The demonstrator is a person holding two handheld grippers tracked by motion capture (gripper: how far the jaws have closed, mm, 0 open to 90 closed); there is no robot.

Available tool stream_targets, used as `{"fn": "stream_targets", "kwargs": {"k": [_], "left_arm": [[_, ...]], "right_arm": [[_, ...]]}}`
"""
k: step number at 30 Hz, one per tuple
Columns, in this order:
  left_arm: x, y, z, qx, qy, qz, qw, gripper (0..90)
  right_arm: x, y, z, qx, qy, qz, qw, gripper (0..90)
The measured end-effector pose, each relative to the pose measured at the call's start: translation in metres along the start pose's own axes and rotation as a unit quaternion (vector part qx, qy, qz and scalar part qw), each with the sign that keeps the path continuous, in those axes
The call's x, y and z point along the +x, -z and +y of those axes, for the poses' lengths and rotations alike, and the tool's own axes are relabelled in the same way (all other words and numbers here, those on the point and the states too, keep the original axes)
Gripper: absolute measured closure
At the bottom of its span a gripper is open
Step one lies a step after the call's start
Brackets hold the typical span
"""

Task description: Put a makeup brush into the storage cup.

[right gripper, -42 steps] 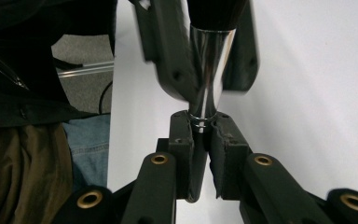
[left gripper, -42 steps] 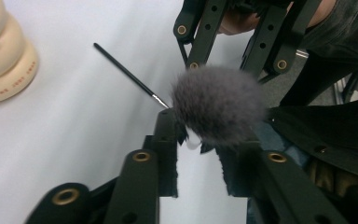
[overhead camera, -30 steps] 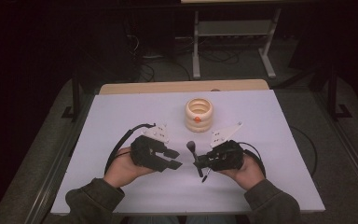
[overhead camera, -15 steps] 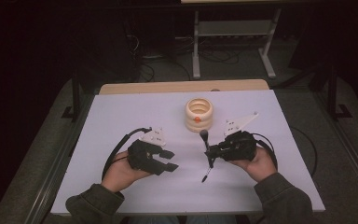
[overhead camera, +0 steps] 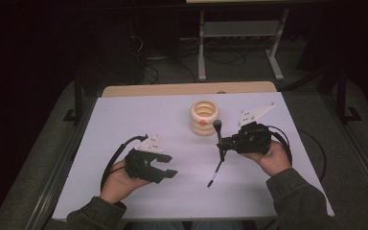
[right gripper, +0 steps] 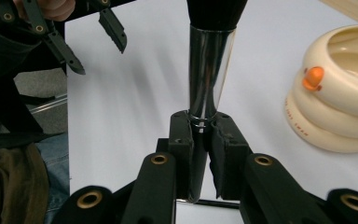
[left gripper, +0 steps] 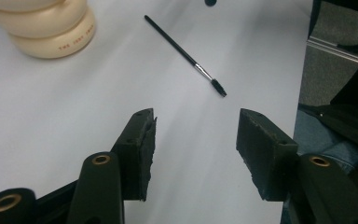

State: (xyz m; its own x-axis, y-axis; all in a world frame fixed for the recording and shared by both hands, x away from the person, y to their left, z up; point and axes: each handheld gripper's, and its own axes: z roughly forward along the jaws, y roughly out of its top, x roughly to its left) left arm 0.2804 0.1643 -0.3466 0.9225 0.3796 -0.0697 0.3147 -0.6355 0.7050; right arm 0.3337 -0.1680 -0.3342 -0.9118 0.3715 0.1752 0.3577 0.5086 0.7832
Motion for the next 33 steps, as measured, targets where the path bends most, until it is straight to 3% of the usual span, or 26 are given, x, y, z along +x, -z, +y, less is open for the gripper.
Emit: {"fn": "stream_targets", "kwargs": {"k": [9,24,33], "left_arm": [[0.001,0.001,-0.012,0.002,0.003,0.008,1.0,41.9],[0.001,0.003,-0.017,0.005,0.003,0.021,0.9998,41.0],[0.004,0.007,-0.019,0.006,0.003,0.021,0.9998,40.7]], "right_arm": [[-0.009,0.006,0.017,0.001,0.0,-0.009,1.0,78.4],[-0.023,0.009,0.046,-0.012,0.006,-0.019,0.9997,78.4],[-0.034,0.006,0.062,-0.018,-0.004,-0.022,0.9996,78.4]]}}
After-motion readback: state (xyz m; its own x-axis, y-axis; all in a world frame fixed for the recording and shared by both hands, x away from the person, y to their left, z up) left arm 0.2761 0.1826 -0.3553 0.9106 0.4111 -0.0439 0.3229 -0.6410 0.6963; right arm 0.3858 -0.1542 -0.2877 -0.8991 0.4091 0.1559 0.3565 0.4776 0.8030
